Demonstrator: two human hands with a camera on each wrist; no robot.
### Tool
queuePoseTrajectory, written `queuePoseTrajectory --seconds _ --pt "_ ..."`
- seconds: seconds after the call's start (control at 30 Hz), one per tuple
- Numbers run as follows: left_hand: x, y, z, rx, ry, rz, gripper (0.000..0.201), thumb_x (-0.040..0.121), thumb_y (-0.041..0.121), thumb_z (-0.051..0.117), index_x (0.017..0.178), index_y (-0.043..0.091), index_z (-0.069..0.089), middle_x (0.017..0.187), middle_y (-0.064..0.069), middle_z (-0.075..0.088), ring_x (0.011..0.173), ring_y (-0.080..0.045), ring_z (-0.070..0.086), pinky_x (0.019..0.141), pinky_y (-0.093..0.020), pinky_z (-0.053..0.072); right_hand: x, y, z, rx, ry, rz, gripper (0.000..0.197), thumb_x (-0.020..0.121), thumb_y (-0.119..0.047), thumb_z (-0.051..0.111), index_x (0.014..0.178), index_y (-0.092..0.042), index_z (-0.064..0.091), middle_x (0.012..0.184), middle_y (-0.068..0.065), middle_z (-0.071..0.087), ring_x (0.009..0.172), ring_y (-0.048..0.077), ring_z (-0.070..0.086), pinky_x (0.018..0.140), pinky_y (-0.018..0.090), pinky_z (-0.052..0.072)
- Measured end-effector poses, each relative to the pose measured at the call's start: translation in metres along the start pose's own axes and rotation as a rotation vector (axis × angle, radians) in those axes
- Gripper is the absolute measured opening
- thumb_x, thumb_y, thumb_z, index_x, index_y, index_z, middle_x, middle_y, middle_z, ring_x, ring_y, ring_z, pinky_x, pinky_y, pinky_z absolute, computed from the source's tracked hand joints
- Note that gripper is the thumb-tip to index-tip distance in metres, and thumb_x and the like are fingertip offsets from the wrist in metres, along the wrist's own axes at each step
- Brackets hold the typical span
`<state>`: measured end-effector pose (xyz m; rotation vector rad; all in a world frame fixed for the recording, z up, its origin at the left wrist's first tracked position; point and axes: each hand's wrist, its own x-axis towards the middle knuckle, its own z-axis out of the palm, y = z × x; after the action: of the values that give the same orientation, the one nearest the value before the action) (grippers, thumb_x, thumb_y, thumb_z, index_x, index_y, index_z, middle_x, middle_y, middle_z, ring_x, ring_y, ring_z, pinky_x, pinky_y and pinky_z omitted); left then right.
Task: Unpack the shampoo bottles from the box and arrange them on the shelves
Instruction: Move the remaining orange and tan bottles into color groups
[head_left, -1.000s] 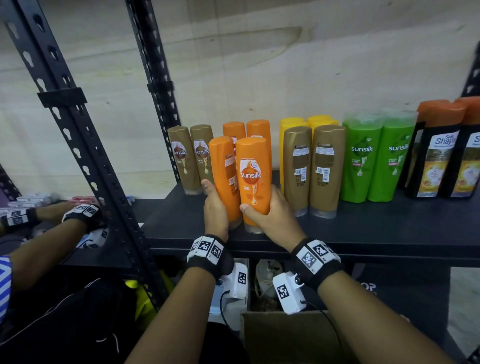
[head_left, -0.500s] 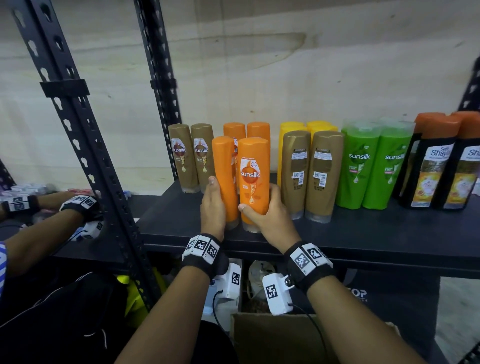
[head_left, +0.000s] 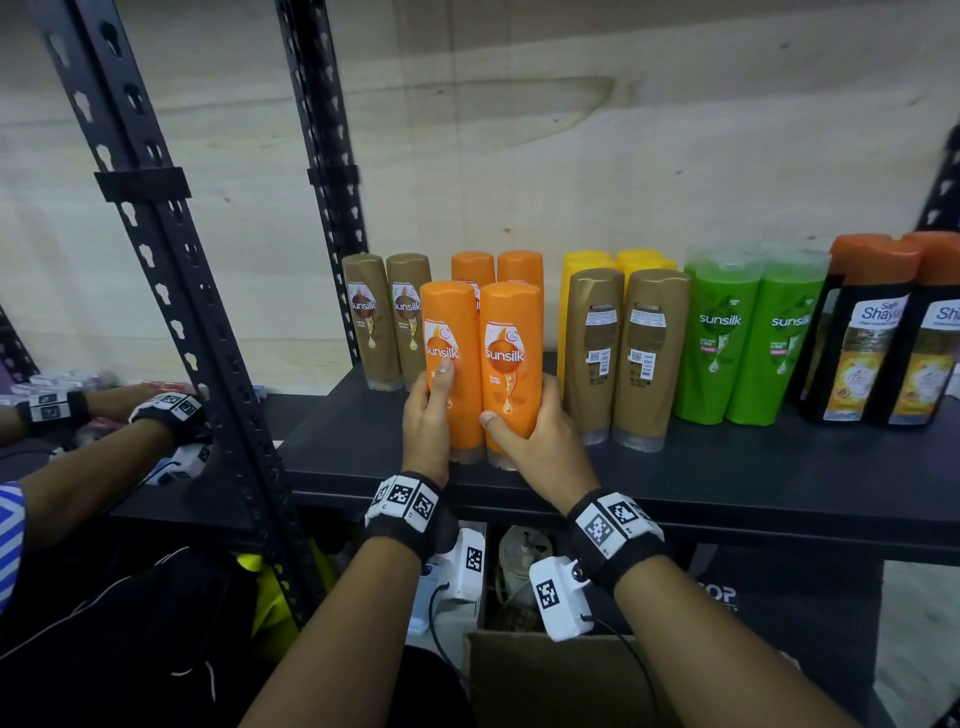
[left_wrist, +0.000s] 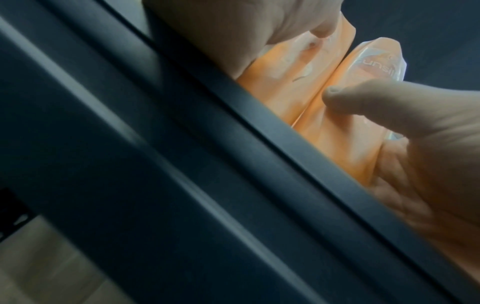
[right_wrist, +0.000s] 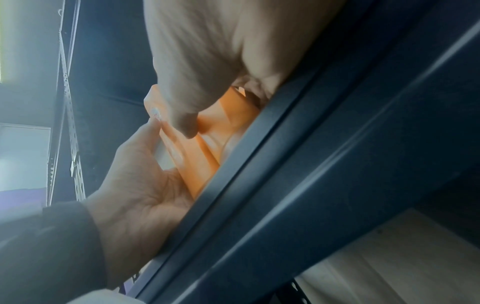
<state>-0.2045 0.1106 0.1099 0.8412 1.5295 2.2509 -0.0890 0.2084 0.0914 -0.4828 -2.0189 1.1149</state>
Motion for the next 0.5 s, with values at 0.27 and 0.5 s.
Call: queuePoseTrajectory --seconds 0.27,0.5 --pt "-0.005 0.002 -0.002 0.094 0.010 -0.009 0.065 0.079 0.076 0.064 0.126 0.031 0.063 0.121 0.007 0.075 0.108 -0.014 0.073 0.095 -0.050 0.059 -0.001 -0.003 0.000 -0.019 -0.012 0.013 0.074 0.082 -0.070 0.066 0.138 -0.046 0.024 0.128 -0.018 0.050 0.107 0.009 0.057 0.077 0.023 0.049" --pt "-0.011 0.004 -0.001 0.171 0.061 -0.023 0.087 0.071 0.088 0.062 0.131 0.025 0.061 0.123 0.004 0.073 0.110 -0.017 0.071 0.098 -0.051 0.058 -0.002 -0.009 -0.004 0.066 -0.038 0.043 0.072 0.075 -0.082 0.065 0.129 -0.057 0.025 0.122 -0.028 0.052 0.106 -0.001 0.059 0.076 0.016 0.048"
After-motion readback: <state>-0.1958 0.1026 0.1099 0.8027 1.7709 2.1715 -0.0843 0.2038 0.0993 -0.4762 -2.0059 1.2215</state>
